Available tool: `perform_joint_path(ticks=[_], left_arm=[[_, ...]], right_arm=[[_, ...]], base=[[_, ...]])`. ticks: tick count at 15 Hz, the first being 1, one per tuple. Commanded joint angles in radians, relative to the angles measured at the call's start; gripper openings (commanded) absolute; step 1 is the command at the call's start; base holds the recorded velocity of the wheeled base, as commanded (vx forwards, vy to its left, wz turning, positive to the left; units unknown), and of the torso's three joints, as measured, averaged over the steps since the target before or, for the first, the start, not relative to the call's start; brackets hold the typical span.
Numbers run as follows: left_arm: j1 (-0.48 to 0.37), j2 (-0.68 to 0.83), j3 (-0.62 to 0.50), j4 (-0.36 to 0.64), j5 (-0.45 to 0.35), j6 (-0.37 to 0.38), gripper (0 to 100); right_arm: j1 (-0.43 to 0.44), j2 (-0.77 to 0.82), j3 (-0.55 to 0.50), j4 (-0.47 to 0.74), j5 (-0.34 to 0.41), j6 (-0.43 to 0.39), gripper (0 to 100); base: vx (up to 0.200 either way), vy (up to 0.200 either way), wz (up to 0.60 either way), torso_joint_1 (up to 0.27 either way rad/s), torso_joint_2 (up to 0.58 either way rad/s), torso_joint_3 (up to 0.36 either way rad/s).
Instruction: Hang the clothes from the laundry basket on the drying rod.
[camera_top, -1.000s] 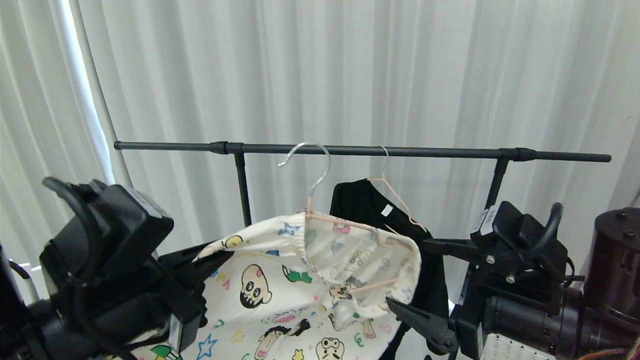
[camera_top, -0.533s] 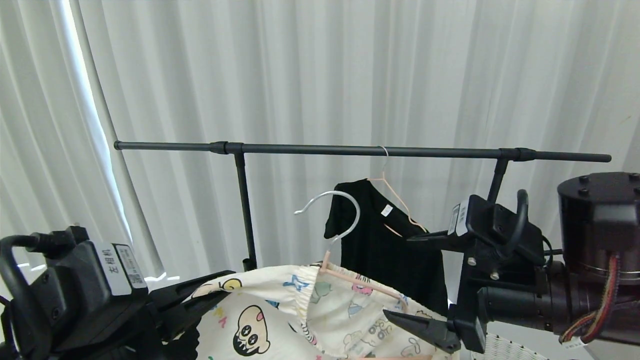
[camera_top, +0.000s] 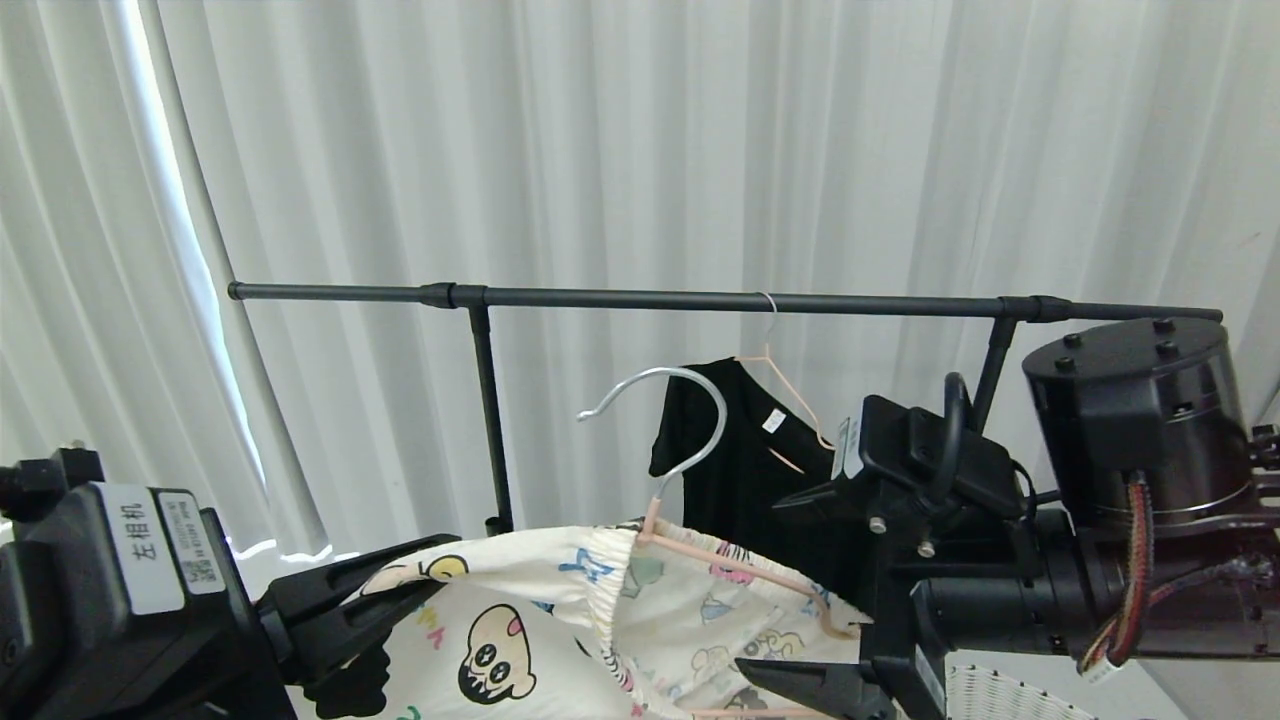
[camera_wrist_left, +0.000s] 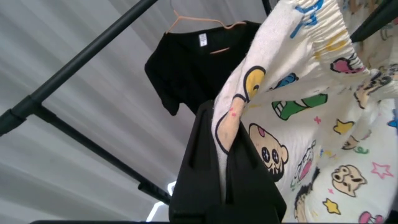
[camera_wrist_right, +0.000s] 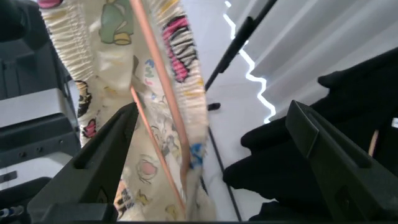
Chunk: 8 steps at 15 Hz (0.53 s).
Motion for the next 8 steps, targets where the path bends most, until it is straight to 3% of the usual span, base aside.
perform_joint_path(ticks=[1, 8], left_arm=[[-0.005, -0.001, -0.005, 0.000, 0.000, 0.000, 0], [-0.007, -0.008, -0.011, 0.000, 0.000, 0.001, 0]], right_arm=[[0.019, 0.028, -0.003, 0.001, 0.000, 0.001, 100], [0.032, 0.035, -0.006, 0.006, -0.001, -0.001, 100]], base=[[0.000, 0.000, 0.00, 0.000, 0.00, 0.000], [0.000, 0.000, 0.00, 0.000, 0.00, 0.000]])
